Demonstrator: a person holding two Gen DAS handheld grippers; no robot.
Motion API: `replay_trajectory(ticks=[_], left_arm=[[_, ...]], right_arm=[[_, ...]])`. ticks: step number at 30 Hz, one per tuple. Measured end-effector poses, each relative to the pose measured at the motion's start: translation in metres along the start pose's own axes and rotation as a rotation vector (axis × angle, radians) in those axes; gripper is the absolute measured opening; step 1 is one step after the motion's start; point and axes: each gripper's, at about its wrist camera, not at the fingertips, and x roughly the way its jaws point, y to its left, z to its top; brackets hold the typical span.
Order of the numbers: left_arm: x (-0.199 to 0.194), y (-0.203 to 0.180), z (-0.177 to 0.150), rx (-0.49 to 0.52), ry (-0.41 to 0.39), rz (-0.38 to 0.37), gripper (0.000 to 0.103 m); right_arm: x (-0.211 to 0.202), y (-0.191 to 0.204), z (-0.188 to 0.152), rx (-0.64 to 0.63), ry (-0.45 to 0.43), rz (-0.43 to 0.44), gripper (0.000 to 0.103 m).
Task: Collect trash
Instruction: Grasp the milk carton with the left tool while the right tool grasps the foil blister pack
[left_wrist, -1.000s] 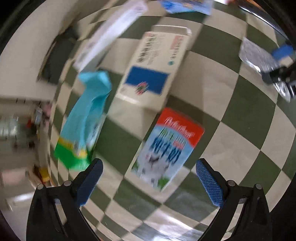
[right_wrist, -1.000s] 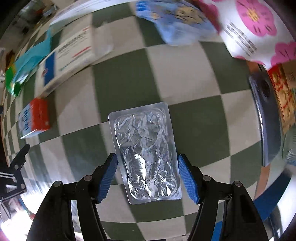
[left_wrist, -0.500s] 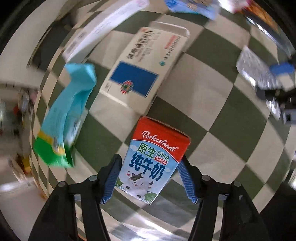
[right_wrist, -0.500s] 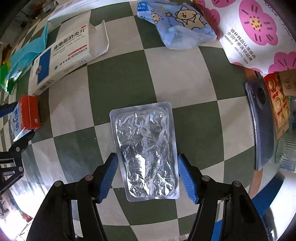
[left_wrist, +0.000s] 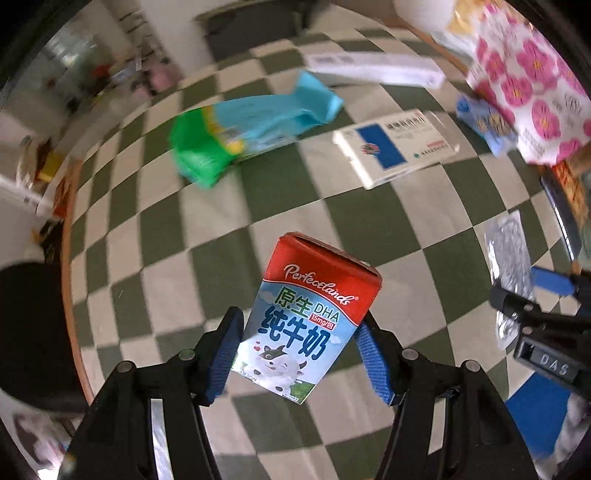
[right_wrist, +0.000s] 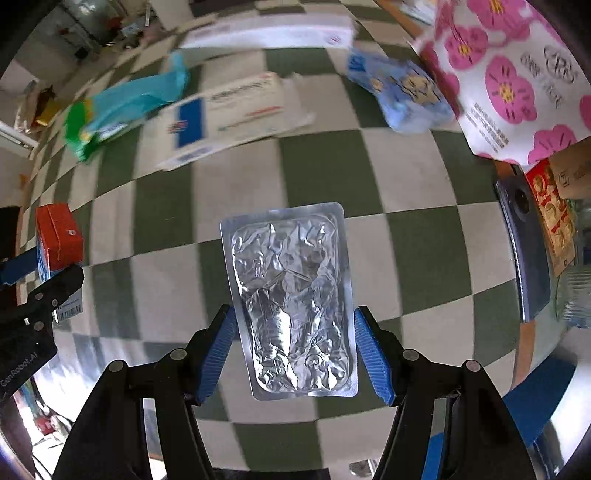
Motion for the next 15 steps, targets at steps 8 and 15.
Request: replay_trajectory(ticks=[8,15], left_arm=[[-0.027,0.105,-0.078,-0.172,-0.088,-0.032,0.058],[-0.062,0.144,-0.179,-0.221,-0.147,-0.060,0.057]], right_arm=[[-0.049,0.066,-0.062,-0.070,-0.107,0.039,0.067],[-0.094,0.124,-0.150,-0.099,-0.198,0.063,0.067]])
